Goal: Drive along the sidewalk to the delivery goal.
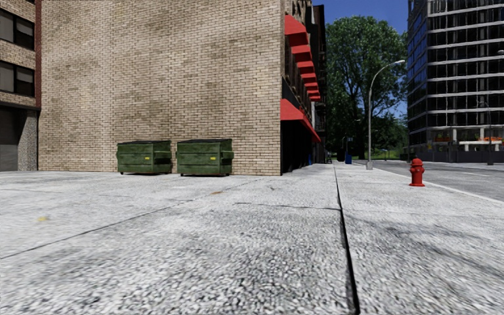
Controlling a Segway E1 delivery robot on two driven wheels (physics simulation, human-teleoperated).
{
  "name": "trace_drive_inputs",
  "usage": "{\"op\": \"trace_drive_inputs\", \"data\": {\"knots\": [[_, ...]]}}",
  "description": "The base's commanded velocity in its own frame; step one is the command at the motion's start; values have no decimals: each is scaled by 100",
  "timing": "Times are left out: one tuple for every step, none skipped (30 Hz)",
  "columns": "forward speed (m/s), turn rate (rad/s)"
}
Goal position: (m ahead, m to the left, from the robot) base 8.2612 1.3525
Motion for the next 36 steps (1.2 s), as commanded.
{"op": "trace_drive_inputs", "data": {"knots": [[155,-5],[155,-5],[155,-5],[155,-5],[155,-5],[155,-5],[155,-5],[155,-8],[155,-54],[155,-71],[155,-82],[155,-86],[155,-87],[155,-87],[155,-87],[155,-87],[155,-79],[155,-5],[155,-4],[155,-4],[155,-4],[155,-4],[155,-3],[155,-3],[155,-2],[155,-2],[155,-2],[155,-2],[155,-2],[155,-2],[155,-2],[155,-2],[155,-2],[155,-2],[155,-2],[155,-2]]}}
